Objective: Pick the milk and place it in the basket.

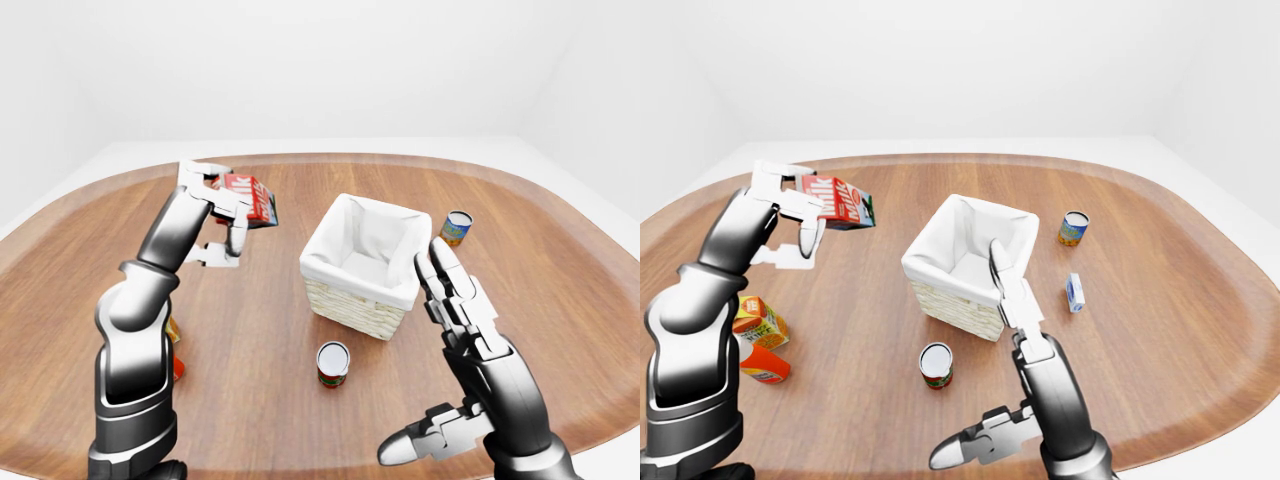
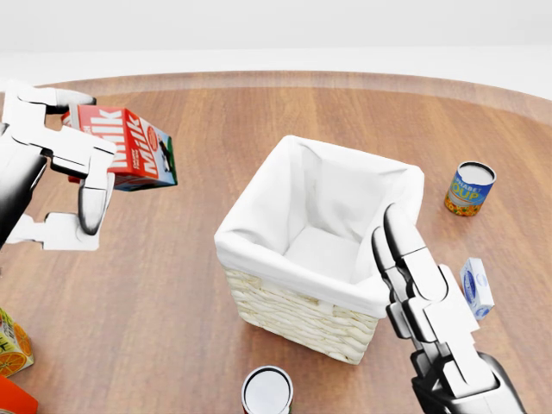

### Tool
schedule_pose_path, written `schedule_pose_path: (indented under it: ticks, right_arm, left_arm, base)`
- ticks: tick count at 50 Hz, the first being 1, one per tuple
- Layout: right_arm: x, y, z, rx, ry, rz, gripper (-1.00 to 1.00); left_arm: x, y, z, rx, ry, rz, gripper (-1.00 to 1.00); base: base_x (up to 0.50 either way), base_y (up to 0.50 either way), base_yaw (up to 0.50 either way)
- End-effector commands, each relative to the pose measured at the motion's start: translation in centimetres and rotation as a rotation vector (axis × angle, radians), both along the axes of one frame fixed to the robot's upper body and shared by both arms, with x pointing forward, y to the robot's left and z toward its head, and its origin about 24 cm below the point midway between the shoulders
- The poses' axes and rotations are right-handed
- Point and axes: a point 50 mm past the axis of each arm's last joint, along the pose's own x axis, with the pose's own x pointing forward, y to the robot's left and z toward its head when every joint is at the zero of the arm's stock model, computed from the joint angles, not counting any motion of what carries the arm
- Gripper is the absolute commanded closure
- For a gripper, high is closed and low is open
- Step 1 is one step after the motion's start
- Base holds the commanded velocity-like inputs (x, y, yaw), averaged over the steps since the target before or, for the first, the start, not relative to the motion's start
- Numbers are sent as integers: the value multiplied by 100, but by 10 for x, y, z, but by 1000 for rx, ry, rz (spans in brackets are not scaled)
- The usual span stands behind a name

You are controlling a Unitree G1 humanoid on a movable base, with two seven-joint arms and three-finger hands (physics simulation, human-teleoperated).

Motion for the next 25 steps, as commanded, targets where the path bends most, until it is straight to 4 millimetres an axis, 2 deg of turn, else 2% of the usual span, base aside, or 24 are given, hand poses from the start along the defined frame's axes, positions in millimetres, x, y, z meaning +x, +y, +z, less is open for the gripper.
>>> schedule_pose_path:
  ticks: [1,17,25]
  right_arm:
    - [0,1,0,-1,2,3,-100]
    - [0,0,0,1,2,2,-100]
    - [0,1,-1,-1,3,2,-100]
  left_arm:
    - [0,-12,8,28,-59,3,100]
    - [-4,-29,14,20,-70,-42,100]
    - [-8,-48,18,12,-98,-100,100]
  base:
    - [0,0,0]
    - [0,0,0]
    - [0,0,0]
